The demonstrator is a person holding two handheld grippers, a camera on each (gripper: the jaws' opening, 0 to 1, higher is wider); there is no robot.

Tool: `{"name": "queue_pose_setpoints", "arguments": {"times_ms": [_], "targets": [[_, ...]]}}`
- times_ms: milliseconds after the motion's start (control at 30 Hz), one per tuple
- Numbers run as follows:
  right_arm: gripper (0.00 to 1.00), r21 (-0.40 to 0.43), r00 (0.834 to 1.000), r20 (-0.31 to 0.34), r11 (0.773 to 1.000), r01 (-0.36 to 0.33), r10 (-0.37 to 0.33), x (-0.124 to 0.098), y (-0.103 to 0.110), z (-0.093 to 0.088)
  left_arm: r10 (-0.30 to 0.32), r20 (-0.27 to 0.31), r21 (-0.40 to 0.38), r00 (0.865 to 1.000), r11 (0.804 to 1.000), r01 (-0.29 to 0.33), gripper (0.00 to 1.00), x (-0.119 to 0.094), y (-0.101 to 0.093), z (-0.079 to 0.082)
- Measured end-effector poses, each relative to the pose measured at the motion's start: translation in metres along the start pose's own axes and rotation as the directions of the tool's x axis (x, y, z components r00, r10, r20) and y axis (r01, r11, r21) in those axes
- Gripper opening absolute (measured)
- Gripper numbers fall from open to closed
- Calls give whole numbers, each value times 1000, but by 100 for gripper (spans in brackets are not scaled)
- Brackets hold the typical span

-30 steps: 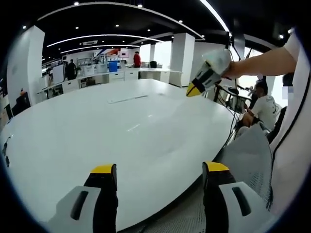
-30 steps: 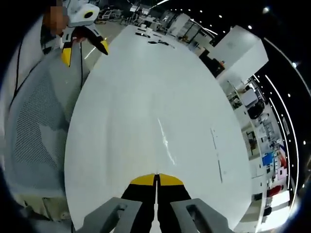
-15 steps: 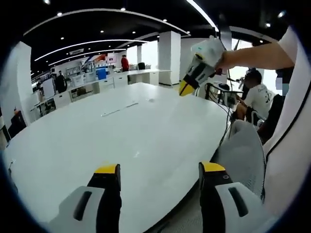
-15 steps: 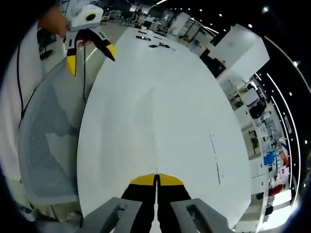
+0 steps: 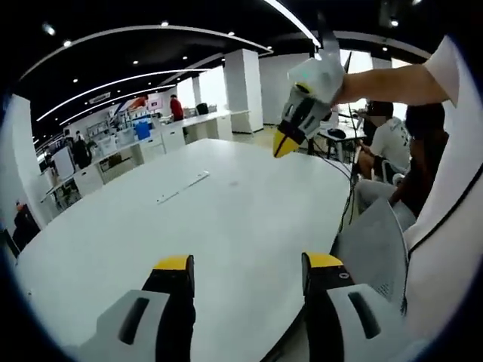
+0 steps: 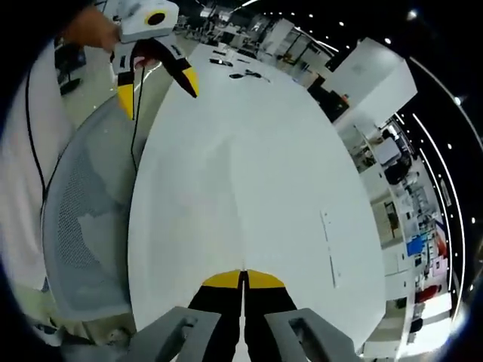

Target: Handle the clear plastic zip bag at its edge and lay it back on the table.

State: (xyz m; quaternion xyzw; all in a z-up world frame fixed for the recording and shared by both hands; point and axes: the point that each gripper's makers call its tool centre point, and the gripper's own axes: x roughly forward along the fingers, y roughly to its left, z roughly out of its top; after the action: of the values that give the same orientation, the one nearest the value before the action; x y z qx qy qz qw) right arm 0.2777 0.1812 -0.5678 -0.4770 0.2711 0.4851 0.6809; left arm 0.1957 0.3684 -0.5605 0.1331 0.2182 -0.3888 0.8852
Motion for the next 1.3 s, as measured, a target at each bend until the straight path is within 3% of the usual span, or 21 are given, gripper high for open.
{"name": "queue_pose_setpoints", "arguments": {"times_ms": [433, 767, 933, 1300], "targets": [[0, 32, 999, -27, 999, -17, 18, -22, 2, 12, -46, -54, 138, 997, 989, 53, 41, 4, 7, 26], [0, 21, 998, -52, 999, -41, 42, -36, 5, 24, -67, -58, 224, 996, 971, 78, 35, 8, 14, 61], [0, 19, 997, -57, 999, -51, 52, -42, 6, 29, -87, -114, 283, 990, 952, 116, 29, 13, 7, 68], [0, 13, 996, -58, 998, -63, 63, -46, 8, 32, -116, -179, 356, 977, 918, 175, 21, 23, 10, 80]]}}
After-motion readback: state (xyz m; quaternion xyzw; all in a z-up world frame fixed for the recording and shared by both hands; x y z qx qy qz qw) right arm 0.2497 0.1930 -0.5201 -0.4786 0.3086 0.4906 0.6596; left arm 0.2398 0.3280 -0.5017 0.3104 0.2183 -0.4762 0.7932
